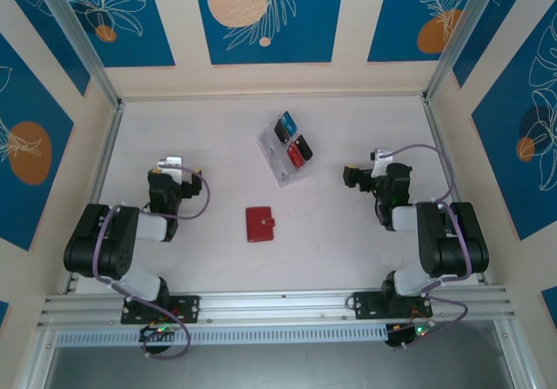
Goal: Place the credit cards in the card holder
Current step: Open the button on the card holder.
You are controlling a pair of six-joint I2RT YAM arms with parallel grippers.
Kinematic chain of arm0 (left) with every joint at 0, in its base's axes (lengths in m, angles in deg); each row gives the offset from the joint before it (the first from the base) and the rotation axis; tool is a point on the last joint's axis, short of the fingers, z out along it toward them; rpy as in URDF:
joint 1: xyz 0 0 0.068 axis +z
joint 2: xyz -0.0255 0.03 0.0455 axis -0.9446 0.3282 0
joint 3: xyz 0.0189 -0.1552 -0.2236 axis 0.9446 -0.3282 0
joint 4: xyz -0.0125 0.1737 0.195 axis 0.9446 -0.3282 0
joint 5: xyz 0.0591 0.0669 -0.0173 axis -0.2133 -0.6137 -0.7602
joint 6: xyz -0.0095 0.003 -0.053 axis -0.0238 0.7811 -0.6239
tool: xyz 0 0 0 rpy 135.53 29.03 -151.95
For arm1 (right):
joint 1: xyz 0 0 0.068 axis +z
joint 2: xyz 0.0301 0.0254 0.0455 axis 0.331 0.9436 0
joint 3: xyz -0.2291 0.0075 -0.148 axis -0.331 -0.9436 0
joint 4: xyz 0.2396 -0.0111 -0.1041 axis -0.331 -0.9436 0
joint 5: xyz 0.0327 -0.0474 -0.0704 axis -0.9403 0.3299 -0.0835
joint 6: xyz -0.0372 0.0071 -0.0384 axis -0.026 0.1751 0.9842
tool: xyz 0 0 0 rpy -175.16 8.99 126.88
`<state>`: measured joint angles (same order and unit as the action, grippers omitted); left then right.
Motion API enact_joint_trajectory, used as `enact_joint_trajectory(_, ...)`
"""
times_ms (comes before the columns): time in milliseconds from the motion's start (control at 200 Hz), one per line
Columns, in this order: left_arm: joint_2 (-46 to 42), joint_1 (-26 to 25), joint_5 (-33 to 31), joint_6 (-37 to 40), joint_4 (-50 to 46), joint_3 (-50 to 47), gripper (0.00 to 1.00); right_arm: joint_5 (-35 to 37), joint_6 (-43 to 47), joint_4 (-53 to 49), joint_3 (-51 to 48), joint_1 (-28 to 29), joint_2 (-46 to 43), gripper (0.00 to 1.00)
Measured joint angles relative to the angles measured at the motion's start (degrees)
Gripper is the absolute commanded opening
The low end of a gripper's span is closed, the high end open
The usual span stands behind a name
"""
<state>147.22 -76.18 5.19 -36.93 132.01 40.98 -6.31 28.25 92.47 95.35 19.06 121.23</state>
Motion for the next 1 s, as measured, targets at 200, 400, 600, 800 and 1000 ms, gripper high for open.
enact_joint_trajectory(200, -0.42, -0.02, -1.01, -0.35, -1.33, 0.31, 1.0, 3.39, -1.64, -2.1, 0.02, -0.22, -1.33, 0.99)
enact_joint_trajectory(400, -9.18, -1.75, -6.16, -0.96, -18.58, 6.86, 1.0, 6.91, -6.93, -13.38, 2.58, -1.55, -16.15, 0.99)
enact_joint_trajectory(600, -18.25, -2.45, -8.96, -10.56, -43.21, 23.32, 1.0, 7.41, -26.62, -22.77, 5.79, -4.35, -30.12, 0.99)
enact_joint_trajectory(800, -23.3, -3.15, 0.33, -20.57, -54.62, 23.45, 1.0, 9.05, -33.22, -44.5, 18.53, -2.25, -31.36, 0.99)
enact_joint_trajectory(1000, -23.93, -7.41, 12.63, -26.86, -60.02, 20.37, 0.67, 13.6, -30.45, -63.19, 30.62, 15.26, -26.38, 0.86)
